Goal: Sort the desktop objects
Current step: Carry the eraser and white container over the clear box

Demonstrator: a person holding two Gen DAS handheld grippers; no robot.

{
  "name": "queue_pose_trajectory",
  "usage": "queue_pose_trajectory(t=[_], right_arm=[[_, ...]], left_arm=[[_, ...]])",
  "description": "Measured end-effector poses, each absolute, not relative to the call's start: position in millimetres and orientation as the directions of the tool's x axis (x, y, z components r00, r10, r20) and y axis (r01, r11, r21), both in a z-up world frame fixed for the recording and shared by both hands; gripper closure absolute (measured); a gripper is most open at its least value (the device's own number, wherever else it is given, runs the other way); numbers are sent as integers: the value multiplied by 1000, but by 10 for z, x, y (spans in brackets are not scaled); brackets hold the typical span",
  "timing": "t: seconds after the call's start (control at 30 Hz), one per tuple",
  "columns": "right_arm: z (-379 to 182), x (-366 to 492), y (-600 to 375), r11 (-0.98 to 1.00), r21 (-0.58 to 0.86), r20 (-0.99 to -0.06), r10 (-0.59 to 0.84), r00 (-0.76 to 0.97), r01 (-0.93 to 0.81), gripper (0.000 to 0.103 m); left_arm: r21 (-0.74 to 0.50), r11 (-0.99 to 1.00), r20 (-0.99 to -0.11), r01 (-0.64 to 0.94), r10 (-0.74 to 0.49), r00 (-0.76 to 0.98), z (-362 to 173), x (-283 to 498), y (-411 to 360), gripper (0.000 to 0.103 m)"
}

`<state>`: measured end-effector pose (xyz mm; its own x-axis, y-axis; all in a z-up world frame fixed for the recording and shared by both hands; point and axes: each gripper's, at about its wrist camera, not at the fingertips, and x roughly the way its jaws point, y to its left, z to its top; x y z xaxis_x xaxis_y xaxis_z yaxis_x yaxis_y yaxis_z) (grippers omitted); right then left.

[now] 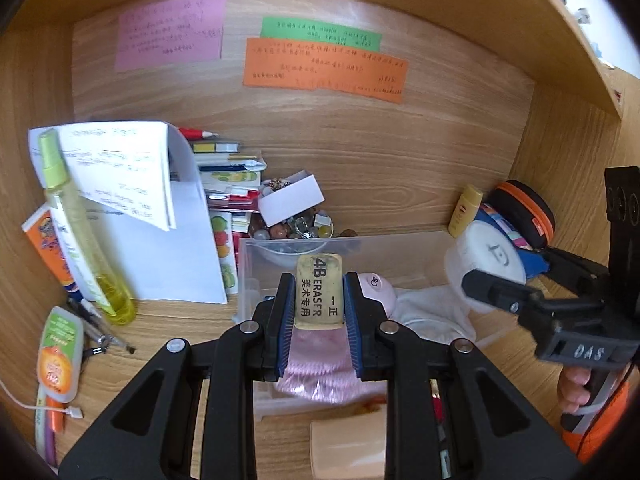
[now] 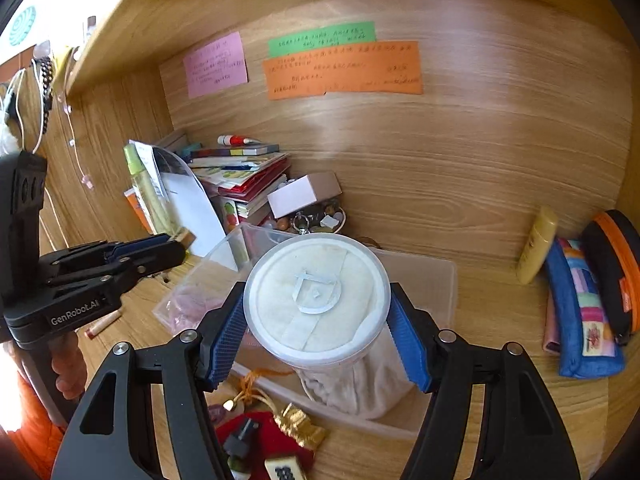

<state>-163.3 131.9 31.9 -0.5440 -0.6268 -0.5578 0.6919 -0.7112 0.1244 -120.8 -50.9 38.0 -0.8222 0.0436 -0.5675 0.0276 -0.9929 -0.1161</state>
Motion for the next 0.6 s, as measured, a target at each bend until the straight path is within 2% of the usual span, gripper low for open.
queue_pose_trajectory(t=[0.3,0.6], right_arm=[[-27,-1885,1258,-750,132,-633,-567,-528,648,39],[-285,-1986,1136,-798,9,-693,-439,-571,603,40]], left_arm=[[-126,-990,-647,60,36,-762,36,-1596,-620,80],[-100,-993,-683,64,22,-730,-163,-1673,-617,80]])
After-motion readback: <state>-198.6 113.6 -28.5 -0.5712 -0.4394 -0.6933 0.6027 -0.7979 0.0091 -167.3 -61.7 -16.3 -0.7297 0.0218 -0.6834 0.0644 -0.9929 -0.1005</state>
